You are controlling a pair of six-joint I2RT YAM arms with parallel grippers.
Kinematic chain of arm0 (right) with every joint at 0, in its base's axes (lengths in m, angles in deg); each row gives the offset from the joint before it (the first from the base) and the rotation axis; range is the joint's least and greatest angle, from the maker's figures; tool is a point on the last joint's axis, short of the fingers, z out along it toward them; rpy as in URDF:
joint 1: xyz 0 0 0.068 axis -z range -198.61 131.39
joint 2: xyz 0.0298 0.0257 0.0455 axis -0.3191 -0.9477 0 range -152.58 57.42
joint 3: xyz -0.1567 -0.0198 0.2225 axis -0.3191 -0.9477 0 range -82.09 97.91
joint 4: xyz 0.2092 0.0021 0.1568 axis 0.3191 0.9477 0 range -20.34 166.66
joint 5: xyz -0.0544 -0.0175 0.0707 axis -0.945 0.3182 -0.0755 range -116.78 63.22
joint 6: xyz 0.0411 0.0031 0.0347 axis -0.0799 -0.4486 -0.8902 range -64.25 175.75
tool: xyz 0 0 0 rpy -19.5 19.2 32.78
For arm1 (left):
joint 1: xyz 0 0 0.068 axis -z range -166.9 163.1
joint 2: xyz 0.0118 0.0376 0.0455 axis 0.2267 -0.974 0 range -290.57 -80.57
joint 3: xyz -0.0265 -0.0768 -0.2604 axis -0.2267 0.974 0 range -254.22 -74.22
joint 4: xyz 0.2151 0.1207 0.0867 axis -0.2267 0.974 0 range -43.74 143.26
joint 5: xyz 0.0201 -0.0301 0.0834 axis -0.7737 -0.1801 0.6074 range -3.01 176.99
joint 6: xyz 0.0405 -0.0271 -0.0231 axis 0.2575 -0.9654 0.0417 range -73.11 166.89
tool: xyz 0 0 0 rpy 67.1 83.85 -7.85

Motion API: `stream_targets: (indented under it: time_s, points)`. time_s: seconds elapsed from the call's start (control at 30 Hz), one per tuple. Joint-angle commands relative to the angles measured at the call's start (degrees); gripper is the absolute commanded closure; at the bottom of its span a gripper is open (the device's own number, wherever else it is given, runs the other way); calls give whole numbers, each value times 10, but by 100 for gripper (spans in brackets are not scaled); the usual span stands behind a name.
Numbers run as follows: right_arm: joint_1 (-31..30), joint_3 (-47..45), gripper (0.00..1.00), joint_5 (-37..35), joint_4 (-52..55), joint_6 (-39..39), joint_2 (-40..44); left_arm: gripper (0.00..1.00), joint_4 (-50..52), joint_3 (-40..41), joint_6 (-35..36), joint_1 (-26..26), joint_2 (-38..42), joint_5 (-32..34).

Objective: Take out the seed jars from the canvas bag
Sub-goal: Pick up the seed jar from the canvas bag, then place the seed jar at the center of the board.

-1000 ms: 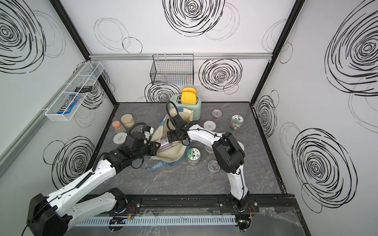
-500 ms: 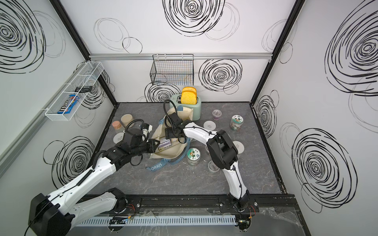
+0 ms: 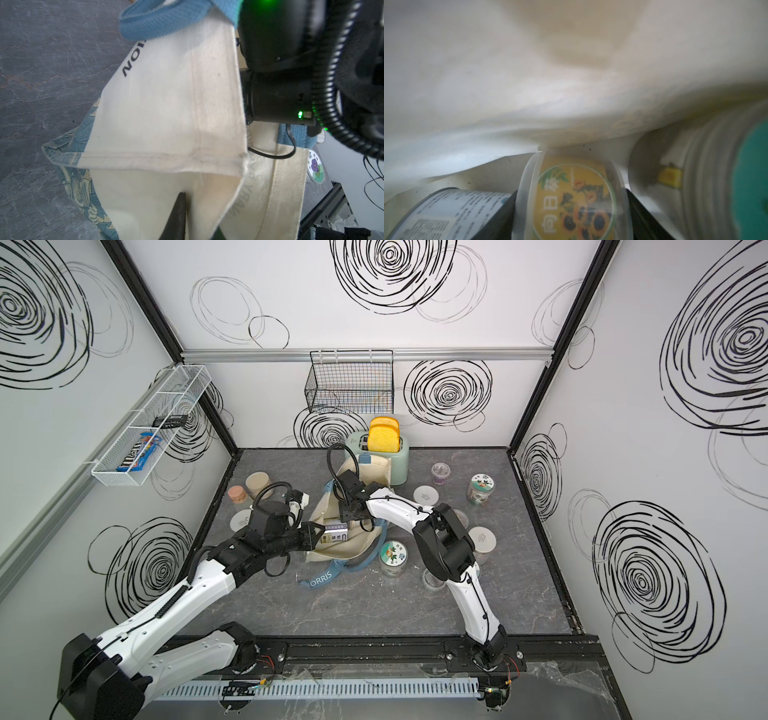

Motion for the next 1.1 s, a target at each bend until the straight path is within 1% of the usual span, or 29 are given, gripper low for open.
stream_targets:
  time_s: [0.0, 0.17, 0.27, 0.33, 0.4, 0.5, 0.63, 0.73, 0.9, 1.0, 1.07]
  points:
    - [-2, -8, 37, 7, 32, 1, 31, 83, 0, 5, 1, -2, 3, -3]
    - [7, 33, 38, 44, 18, 4, 84, 83, 0, 5, 1, -1, 4, 3]
    - [17, 43, 38, 89, 4, -3, 120, 83, 1, 3, 2, -3, 4, 10]
    - [24, 29, 38, 132, -19, -5, 149, 83, 2, 1, 4, -7, 3, 13]
    - [33, -4, 38, 186, -60, -15, 187, 83, 0, 0, 7, -17, 1, 12]
    - [49, -64, 38, 245, -124, -40, 244, 83, 1, -7, 13, -40, -1, 10]
    - [78, -126, 37, 335, -178, -82, 305, 84, -1, -21, 22, -75, -9, 8]
    - [97, -171, 37, 402, -219, -116, 345, 84, -6, -33, 25, -104, -25, -9]
    - [111, -243, 37, 463, -256, -147, 409, 84, -16, -58, 31, -157, -48, -27]
    - [109, -293, 37, 484, -257, -146, 440, 84, -21, -87, 30, -197, -74, -47]
    - [101, -332, 37, 482, -256, -140, 459, 84, -25, -110, 30, -215, -93, -46]
